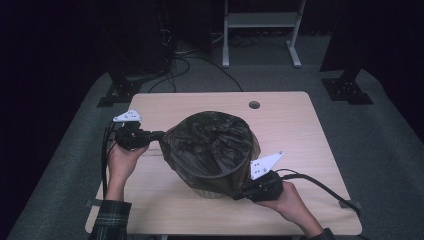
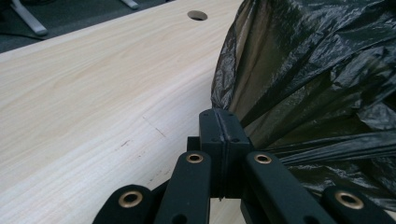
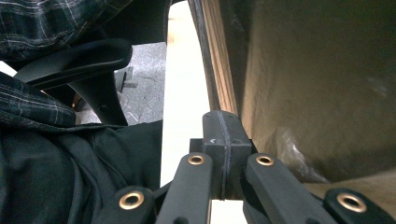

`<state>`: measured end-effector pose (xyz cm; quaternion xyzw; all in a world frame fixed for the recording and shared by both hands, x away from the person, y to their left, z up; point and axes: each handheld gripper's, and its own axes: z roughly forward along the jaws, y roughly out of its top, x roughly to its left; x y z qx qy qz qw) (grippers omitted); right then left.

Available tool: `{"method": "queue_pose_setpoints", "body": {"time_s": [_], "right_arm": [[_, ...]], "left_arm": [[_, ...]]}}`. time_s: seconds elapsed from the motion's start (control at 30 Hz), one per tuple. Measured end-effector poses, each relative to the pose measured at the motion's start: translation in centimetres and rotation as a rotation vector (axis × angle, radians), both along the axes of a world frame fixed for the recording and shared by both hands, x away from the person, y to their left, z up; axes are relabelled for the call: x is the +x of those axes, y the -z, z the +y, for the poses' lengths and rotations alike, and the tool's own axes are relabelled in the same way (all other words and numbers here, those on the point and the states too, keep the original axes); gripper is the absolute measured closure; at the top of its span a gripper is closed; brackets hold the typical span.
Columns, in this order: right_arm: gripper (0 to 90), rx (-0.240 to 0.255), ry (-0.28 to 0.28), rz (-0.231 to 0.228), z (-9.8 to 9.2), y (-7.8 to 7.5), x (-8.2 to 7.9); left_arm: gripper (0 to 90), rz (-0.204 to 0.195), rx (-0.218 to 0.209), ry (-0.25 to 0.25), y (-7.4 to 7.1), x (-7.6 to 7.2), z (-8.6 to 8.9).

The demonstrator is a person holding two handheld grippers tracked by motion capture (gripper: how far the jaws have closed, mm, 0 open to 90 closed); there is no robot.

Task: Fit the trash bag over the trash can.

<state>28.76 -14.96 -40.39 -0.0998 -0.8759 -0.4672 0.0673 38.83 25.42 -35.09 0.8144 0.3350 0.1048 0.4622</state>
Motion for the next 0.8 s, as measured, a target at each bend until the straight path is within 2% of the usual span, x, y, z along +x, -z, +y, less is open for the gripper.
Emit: {"method": "queue_pose_setpoints", "body": {"time_s": [0.07,0.1,0.17,0.23,0.3,0.4,0.5,0.6,0.67,0.8], "right_arm": [[90.0,-0.018,0.01,0.0,0.1,0.5,0.0],[90.0,-0.051,0.02,-0.012,0.2,0.8,0.1],[90.0,-0.113,0.028,-0.016,0.6,1.7,0.1],[90.0,-0.131,0.027,-0.002,0.7,2.5,0.2],[90.0,-0.139,0.031,-0.008,0.7,2.7,0.3],[88.2,-0.112,0.036,-0.033,0.3,1.9,0.2],[75.8,-0.066,0.061,-0.06,-0.6,0.5,0.1],[69.7,-0.038,0.095,-0.093,-2.0,-1.1,-0.2],[64.4,-0.014,0.131,-0.124,-3.1,-2.1,-0.4],[49.3,0.059,0.253,-0.157,-5.8,-3.6,0.2]], "left_arm": [[90.0,-0.001,0.023,-0.005,0.1,0.0,-0.3],[90.0,0.003,0.052,-0.014,0.3,0.1,-0.3],[90.0,0.018,0.051,-0.021,0.8,0.4,-0.3],[90.0,0.03,0.053,-0.028,1.3,0.6,-0.1],[90.0,0.035,0.041,-0.024,1.6,0.7,0.0],[90.0,0.038,0.047,-0.024,1.6,0.6,0.0],[90.0,0.036,0.043,-0.025,1.6,0.6,0.2],[90.0,0.037,0.044,-0.027,1.5,0.6,0.2],[90.0,0.036,0.045,-0.027,1.5,0.5,0.3],[90.0,0.034,0.044,-0.025,1.5,0.4,0.4]]}}
